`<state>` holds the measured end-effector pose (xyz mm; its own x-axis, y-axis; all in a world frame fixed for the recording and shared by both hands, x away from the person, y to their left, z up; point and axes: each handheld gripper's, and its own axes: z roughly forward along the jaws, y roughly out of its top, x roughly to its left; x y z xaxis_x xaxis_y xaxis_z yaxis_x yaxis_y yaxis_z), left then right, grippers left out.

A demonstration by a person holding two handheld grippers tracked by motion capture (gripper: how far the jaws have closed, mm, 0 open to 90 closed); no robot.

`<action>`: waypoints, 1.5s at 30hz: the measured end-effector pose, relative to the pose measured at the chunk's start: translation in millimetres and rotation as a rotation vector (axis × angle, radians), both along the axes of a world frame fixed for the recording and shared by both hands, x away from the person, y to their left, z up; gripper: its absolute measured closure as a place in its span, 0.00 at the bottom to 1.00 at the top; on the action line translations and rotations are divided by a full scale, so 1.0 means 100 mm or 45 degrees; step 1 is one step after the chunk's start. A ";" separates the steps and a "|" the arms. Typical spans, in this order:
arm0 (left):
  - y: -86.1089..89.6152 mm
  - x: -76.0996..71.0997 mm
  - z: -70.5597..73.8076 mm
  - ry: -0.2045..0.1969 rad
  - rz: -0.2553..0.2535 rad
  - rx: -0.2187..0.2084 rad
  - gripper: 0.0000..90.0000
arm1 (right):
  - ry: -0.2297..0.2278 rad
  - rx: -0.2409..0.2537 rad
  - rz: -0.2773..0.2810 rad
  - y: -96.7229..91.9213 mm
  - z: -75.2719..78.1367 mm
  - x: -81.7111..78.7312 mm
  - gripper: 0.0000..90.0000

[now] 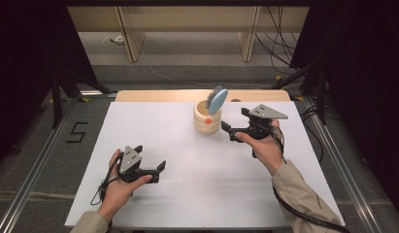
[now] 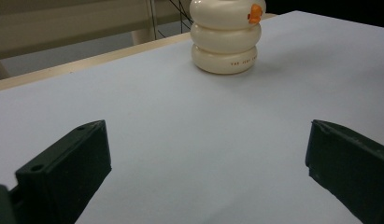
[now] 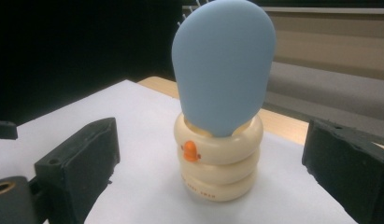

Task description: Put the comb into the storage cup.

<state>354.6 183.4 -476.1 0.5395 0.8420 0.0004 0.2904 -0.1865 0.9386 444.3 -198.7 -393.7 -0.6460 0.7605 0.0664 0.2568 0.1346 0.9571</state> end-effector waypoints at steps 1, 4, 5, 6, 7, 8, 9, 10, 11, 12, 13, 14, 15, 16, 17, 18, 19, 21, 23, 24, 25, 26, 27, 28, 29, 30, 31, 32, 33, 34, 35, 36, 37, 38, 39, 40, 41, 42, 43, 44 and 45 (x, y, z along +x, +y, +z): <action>0.00 0.00 0.00 0.000 0.000 0.001 0.00 | 0.003 0.000 0.002 0.00 0.00 -0.01 0.05; 0.00 0.00 0.00 0.000 -0.001 0.000 0.00 | -0.001 -0.009 0.009 -0.02 -0.02 -0.03 0.05; 0.00 0.00 0.00 0.001 0.000 -0.003 0.00 | 0.003 -0.012 0.009 -0.02 -0.03 -0.04 0.06; 0.00 0.00 0.00 0.002 0.000 -0.003 0.00 | 0.009 -0.014 0.010 -0.03 -0.04 -0.05 0.06; 0.00 0.00 -0.01 0.003 -0.003 0.003 0.00 | 0.013 -0.021 0.013 -0.03 -0.05 -0.07 0.06; 0.00 0.00 -0.01 0.002 -0.004 0.006 0.00 | 0.013 -0.030 0.014 -0.04 -0.06 -0.08 0.06; 0.00 0.00 -0.01 0.003 -0.005 0.002 0.00 | 0.016 -0.030 0.013 -0.04 -0.08 -0.09 0.06; 0.00 0.00 0.00 0.001 -0.006 0.001 0.00 | 0.018 -0.033 0.018 -0.05 -0.09 -0.09 0.06; 0.00 0.00 0.00 -0.002 -0.005 0.003 0.00 | 0.019 -0.036 0.019 -0.06 -0.10 -0.10 0.06; 0.00 0.00 0.00 -0.002 -0.004 -0.001 0.00 | 0.019 -0.039 0.017 -0.06 -0.10 -0.11 0.06; 0.01 0.00 0.00 -0.002 -0.001 -0.002 0.00 | 0.025 -0.037 0.016 -0.07 -0.11 -0.12 0.06; 0.01 0.00 0.00 -0.002 -0.001 -0.001 0.00 | 0.025 -0.037 0.016 -0.08 -0.11 -0.13 0.06; 0.01 0.00 0.00 -0.001 0.000 0.000 0.00 | 0.025 -0.040 0.016 -0.08 -0.12 -0.14 0.06; 0.01 0.00 0.00 0.000 0.000 -0.001 0.00 | 0.028 -0.045 0.020 -0.08 -0.13 -0.15 0.06; 0.01 0.00 0.00 -0.001 -0.002 0.001 0.00 | 0.030 -0.048 0.023 -0.09 -0.13 -0.16 0.06; 0.01 0.00 0.00 -0.001 -0.003 0.001 0.00 | 0.033 -0.050 0.022 -0.09 -0.14 -0.17 0.06; 0.01 0.00 0.00 -0.001 -0.004 -0.001 0.00 | 0.034 -0.050 0.024 -0.10 -0.14 -0.18 0.06; 0.00 0.00 0.00 0.000 -0.003 0.003 0.00 | 0.035 -0.052 0.024 -0.11 -0.15 -0.19 0.06; 0.00 0.00 0.00 -0.002 -0.004 0.003 0.00 | 0.037 -0.063 0.030 -0.12 -0.16 -0.21 0.06; 0.01 0.00 0.00 -0.002 -0.004 0.003 0.00 | 0.038 -0.063 0.030 -0.13 -0.17 -0.22 0.06; 0.01 0.00 0.00 -0.003 -0.004 0.003 0.00 | 0.037 -0.059 0.029 -0.14 -0.17 -0.22 0.06; 0.01 0.00 0.00 -0.003 -0.003 0.003 0.00 | 0.038 -0.062 0.031 -0.14 -0.17 -0.23 0.06; 0.01 0.00 0.00 -0.003 -0.003 0.003 0.00 | 0.039 -0.062 0.031 -0.15 -0.17 -0.23 0.06; 0.00 0.00 0.00 -0.003 -0.003 0.003 0.00 | 0.039 -0.064 0.031 -0.16 -0.17 -0.24 0.06; 0.00 0.00 0.00 -0.002 -0.003 0.004 0.00 | 0.038 -0.066 0.030 -0.17 -0.17 -0.25 0.06; 0.00 0.00 0.00 -0.002 -0.003 0.003 0.00 | 0.042 -0.067 0.030 -0.18 -0.18 -0.26 0.06; 0.00 0.00 0.00 -0.002 -0.004 0.004 0.00 | 0.041 -0.070 0.031 -0.19 -0.18 -0.27 0.06; 0.01 0.00 0.00 -0.003 -0.003 0.004 0.00 | 0.042 -0.072 0.030 -0.20 -0.18 -0.28 0.06; 0.01 0.00 0.01 -0.003 -0.001 0.002 0.00 | 0.042 -0.072 0.029 -0.22 -0.19 -0.28 0.06; 0.01 0.00 0.01 -0.004 -0.001 0.004 0.00 | 0.043 -0.073 0.027 -0.23 -0.19 -0.29 0.06; 0.01 0.00 0.01 -0.005 -0.002 0.005 0.00 | 0.046 -0.074 0.027 -0.24 -0.20 -0.30 0.06; 0.01 0.00 0.01 -0.005 -0.003 0.005 0.00 | 0.045 -0.076 0.024 -0.26 -0.20 -0.31 0.06; 0.01 0.00 0.01 -0.005 -0.002 0.005 0.00 | 0.048 -0.076 0.025 -0.27 -0.20 -0.32 0.06; 0.01 0.00 0.01 -0.005 -0.002 0.005 0.00 | 0.047 -0.077 0.026 -0.28 -0.21 -0.33 0.06; 0.01 0.00 0.01 -0.005 -0.001 0.004 0.00 | 0.046 -0.079 0.026 -0.29 -0.21 -0.33 0.06; 0.01 0.00 0.01 -0.005 0.001 0.003 0.00 | 0.046 -0.077 0.025 -0.30 -0.21 -0.34 0.06; 0.01 0.00 0.01 -0.004 0.001 0.004 0.00 | 0.047 -0.079 0.024 -0.31 -0.21 -0.35 0.06; 0.01 0.00 0.01 -0.004 0.001 0.004 0.00 | 0.047 -0.080 0.022 -0.32 -0.22 -0.35 0.06; 0.01 0.00 0.01 -0.003 0.001 0.004 0.00 | 0.050 -0.080 0.021 -0.33 -0.22 -0.36 0.06; 0.01 0.00 0.01 -0.003 -0.001 0.004 0.00 | 0.050 -0.084 0.020 -0.34 -0.23 -0.36 0.06; 0.01 0.00 0.01 -0.004 -0.002 0.005 0.00 | 0.050 -0.084 0.020 -0.35 -0.23 -0.37 0.06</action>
